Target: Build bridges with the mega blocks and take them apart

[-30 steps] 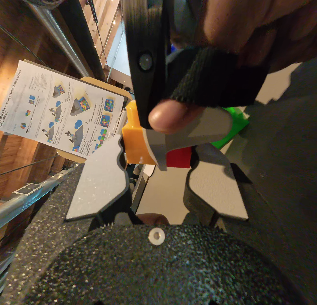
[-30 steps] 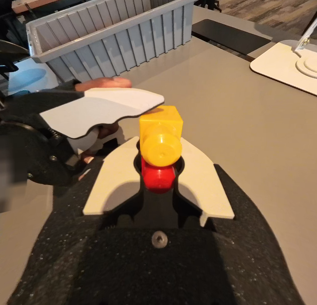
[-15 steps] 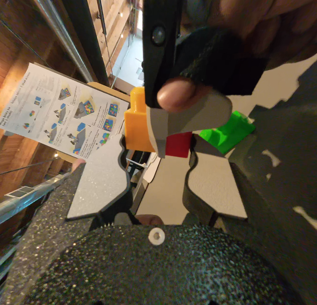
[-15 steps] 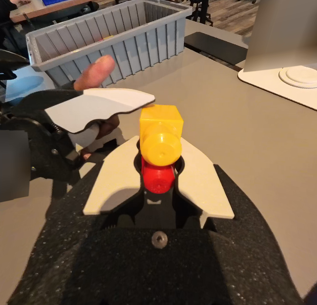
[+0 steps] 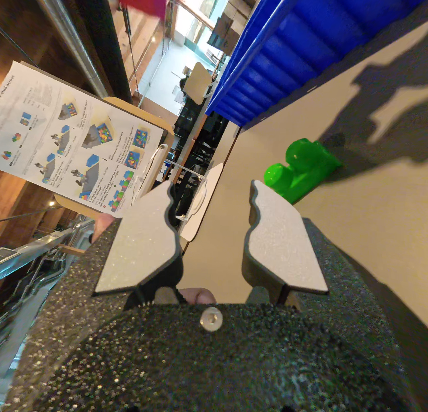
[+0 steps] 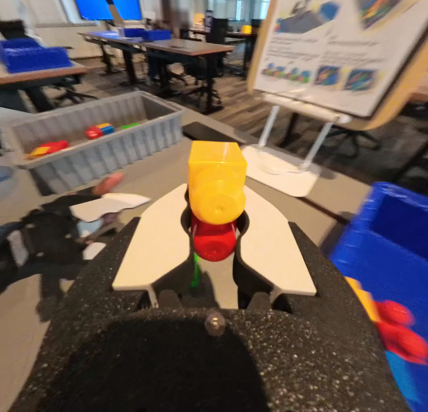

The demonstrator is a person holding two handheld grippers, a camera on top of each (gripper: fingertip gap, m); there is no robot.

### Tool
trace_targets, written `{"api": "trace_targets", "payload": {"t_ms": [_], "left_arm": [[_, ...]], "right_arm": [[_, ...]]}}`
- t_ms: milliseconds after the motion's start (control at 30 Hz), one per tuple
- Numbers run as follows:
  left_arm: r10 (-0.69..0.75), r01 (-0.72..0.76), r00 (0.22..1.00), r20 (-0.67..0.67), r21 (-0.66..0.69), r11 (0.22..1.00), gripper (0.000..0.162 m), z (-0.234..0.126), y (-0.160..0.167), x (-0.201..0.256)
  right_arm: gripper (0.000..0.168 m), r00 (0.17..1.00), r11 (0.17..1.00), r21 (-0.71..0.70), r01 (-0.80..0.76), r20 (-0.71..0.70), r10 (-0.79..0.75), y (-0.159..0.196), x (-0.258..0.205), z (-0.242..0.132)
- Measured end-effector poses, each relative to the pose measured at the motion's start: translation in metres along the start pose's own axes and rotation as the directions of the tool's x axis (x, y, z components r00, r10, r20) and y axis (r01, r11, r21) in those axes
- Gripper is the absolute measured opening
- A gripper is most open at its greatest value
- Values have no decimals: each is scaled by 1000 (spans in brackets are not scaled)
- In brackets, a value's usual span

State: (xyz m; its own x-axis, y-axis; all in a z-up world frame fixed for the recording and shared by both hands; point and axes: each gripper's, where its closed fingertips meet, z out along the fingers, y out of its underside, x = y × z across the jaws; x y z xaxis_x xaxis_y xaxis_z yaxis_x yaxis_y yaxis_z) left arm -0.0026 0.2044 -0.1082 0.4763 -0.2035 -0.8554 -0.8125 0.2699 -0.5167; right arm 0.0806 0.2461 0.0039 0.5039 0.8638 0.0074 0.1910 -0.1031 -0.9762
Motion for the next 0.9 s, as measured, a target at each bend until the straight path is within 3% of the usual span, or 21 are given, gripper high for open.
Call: {"api": "trace_targets", "payload": {"t_ms": [133,200,267,400,467,533,733,900], "left_arm": [[-5,6,1000,-10,6,1000,58,0,-3,2],[-5,5,1000,-12,17,1000,58,-1,-6,3],[0,0,1000,-16,25,1000,57,-1,-9,5],[-1,2,1000,-26,24,1000,57,-1,-6,10],[-10,10,1000,-26,18,1000,57,0,-3,10],[-22,22,999,-25,10,1000,56,0,0,9],[-21,22,999,-32,20,1000,55,0,-4,11],[-3,4,1000,-27,18,1000,55,-2,-7,11]], "right_arm": [[37,969,975,-218,32,-234,-84,3,118,-21],[37,950,920,-388,-58,-303,-68,38,184,-20],[38,943,869,-450,-205,-329,52,74,233,-12],[38,902,732,-584,-351,-422,97,148,291,-4],[39,896,671,-640,-373,-437,81,173,298,-1],[43,903,672,-639,-374,-417,105,178,293,7],[64,920,757,-546,-359,-344,188,145,267,19],[67,964,829,-516,-213,-252,90,97,217,7]]}}
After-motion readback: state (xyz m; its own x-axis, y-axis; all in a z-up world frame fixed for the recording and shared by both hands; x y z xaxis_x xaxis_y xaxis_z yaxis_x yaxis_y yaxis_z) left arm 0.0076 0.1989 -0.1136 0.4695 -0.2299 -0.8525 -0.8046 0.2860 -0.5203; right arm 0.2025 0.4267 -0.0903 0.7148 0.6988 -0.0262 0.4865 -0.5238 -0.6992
